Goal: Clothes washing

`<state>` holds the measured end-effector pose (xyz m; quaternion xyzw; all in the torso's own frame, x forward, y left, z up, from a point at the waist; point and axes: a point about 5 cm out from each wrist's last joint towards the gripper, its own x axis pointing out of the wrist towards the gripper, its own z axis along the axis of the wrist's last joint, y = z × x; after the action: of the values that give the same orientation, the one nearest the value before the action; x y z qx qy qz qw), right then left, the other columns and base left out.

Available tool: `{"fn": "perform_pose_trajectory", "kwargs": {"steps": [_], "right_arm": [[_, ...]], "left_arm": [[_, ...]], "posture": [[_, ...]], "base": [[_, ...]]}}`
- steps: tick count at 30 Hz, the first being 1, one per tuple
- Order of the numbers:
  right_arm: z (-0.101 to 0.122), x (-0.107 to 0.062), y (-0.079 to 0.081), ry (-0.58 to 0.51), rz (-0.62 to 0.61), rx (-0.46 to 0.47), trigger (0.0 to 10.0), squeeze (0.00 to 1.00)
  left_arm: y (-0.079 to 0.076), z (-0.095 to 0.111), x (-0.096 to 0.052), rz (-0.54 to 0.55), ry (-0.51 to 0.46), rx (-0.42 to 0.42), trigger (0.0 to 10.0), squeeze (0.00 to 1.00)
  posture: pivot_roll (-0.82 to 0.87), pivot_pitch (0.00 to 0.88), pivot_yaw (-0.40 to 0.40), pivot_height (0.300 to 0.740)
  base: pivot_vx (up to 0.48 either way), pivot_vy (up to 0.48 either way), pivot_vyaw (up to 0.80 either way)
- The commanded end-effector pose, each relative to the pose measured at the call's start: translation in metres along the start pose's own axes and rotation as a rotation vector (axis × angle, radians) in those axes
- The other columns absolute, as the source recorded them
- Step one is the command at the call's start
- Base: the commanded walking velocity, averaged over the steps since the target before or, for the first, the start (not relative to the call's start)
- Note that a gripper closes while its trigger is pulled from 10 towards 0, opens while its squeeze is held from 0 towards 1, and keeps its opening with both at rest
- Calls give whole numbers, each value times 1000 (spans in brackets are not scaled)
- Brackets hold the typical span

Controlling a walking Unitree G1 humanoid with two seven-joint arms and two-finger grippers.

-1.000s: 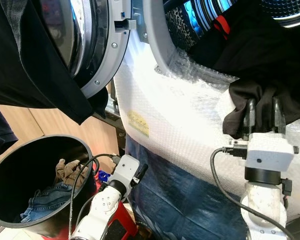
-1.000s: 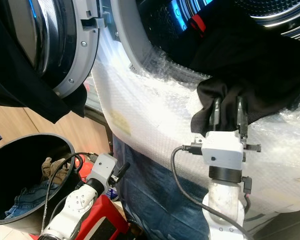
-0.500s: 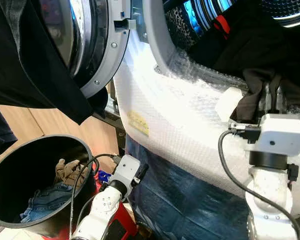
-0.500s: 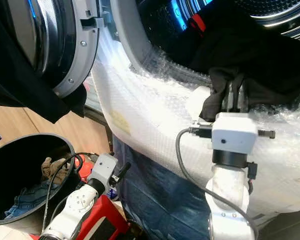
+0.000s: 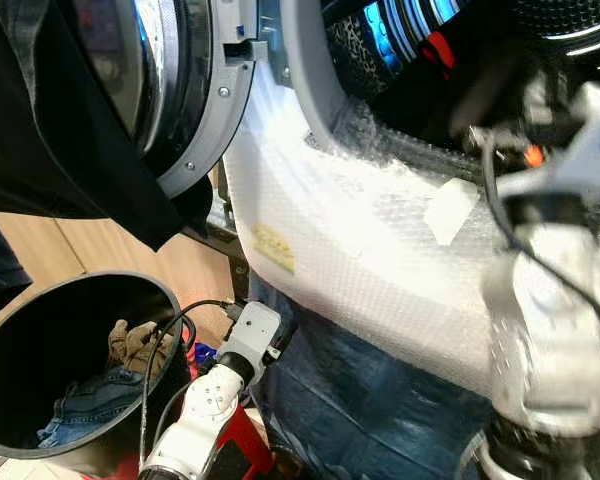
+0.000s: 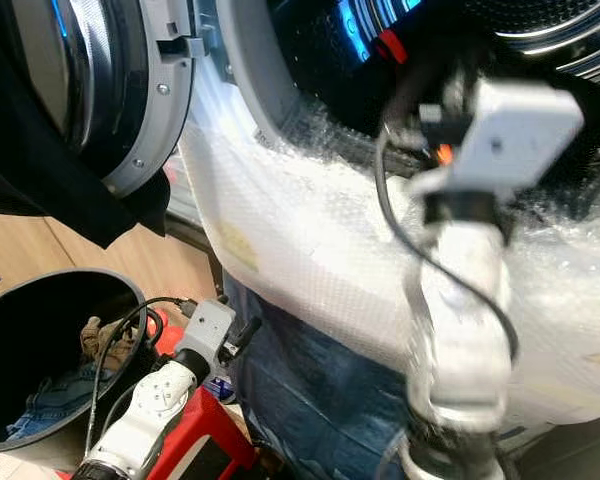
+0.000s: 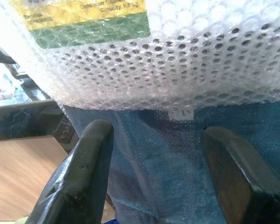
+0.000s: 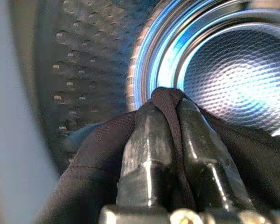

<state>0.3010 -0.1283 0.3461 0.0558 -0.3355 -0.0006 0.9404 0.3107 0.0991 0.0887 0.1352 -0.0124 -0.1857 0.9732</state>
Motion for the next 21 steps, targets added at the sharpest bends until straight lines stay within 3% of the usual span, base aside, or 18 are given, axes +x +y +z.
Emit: {"fn": "perform_pose_trajectory", "kwargs": {"steps": [1, 2, 4, 5, 8, 12, 14, 16, 18, 19, 20, 21], "right_arm": [[-3, 17, 0, 34, -51, 111, 0, 0], [-13, 38, 2, 141, -89, 222, 0, 0], [-17, 43, 4, 180, -87, 243, 0, 0], [-12, 63, 4, 163, -60, 243, 0, 0], [-22, 93, -4, 241, -101, 296, 0, 0], [-27, 104, -10, 299, -131, 249, 0, 0], [-26, 122, -22, 357, -188, 221, 0, 0], [-25, 124, -26, 374, -211, 203, 0, 0], [-17, 130, -42, 367, -287, 91, 0, 0], [-17, 130, -42, 367, -287, 91, 0, 0], [-15, 130, -56, 375, -344, -8, 0, 0], [-14, 129, -63, 382, -366, -44, 0, 0]], "left_arm": [[2, 1, 0, 11, -3, 5, 10000, 0], [2, 0, -1, 17, -2, 0, 10000, 0], [1, 0, -1, 17, -2, -1, 10000, 0], [-1, -1, -2, 14, -1, -4, 10000, 0], [-4, 1, -1, 12, -7, -8, 10000, 0], [-2, 2, -1, 29, -12, -11, 10000, 0], [2, 0, -2, 55, -6, -15, 10000, 0], [3, 0, -3, 55, -5, -14, 10000, 0], [3, -1, -3, 56, -2, -13, 10000, 0], [3, -1, -3, 56, -2, -13, 10000, 0], [3, -1, -3, 59, -2, -13, 10000, 0], [3, 0, -3, 61, -3, -13, 10000, 0]], "posture": [[-44, 31, -28, 740], [-43, 24, -31, 740], [-43, 24, -31, 740], [-33, 8, -37, 740], [0, 0, -57, 740], [9, 0, -64, 740], [18, 0, -72, 740], [18, 0, -72, 740], [27, 0, -76, 740], [27, 0, -76, 740], [31, 0, -81, 740], [38, 0, -90, 740]], "base": [[0, 0, 0], [0, 0, 0], [0, 0, 0], [0, 0, 0], [0, 0, 0], [0, 0, 0], [0, 0, 0], [0, 0, 0], [0, 0, 0], [0, 0, 0], [0, 0, 0], [0, 0, 0]]}}
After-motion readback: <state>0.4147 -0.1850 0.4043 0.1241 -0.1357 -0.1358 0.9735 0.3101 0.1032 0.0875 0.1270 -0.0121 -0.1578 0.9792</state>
